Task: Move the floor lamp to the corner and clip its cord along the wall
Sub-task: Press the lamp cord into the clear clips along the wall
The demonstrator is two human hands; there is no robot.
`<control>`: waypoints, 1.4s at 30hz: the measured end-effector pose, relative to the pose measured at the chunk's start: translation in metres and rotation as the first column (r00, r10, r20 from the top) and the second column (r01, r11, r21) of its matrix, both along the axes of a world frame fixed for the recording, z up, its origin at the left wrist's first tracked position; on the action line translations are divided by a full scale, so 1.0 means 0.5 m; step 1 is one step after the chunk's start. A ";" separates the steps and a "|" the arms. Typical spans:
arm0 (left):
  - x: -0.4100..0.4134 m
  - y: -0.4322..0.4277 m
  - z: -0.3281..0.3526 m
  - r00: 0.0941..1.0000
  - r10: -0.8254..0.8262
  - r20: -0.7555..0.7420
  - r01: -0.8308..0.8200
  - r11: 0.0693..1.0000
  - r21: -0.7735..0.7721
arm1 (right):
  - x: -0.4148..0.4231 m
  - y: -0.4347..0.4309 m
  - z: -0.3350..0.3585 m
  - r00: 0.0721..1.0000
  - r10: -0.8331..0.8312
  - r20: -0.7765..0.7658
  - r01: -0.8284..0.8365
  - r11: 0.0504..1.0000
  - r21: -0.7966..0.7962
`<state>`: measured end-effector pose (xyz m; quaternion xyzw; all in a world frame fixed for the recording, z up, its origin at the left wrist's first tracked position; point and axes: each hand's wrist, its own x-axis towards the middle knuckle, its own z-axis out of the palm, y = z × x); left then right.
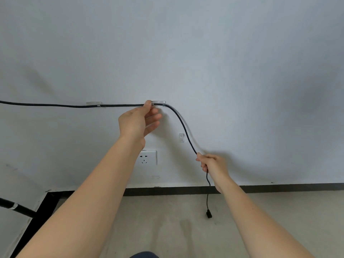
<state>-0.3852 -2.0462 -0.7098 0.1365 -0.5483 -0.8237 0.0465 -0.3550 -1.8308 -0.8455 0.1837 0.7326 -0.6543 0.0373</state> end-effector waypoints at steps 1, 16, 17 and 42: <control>0.001 0.000 -0.001 1.000 -0.006 -0.001 0.006 1.000 -0.001 | 0.001 -0.005 -0.004 1.000 -0.020 0.001 0.020 0.999 -0.028; 0.030 0.041 -0.111 0.990 -0.123 0.063 0.133 0.973 -0.188 | -0.013 -0.031 -0.023 0.998 -0.065 -0.003 0.064 0.993 -0.103; 0.031 0.053 -0.125 0.986 -0.143 0.083 0.158 0.961 -0.225 | -0.014 -0.032 -0.025 0.998 -0.071 -0.003 0.070 0.992 -0.102; 0.008 0.123 -0.188 0.999 -0.043 0.000 0.034 0.778 -0.628 | -0.028 -0.047 -0.022 0.985 -0.156 -0.073 0.147 0.983 -0.108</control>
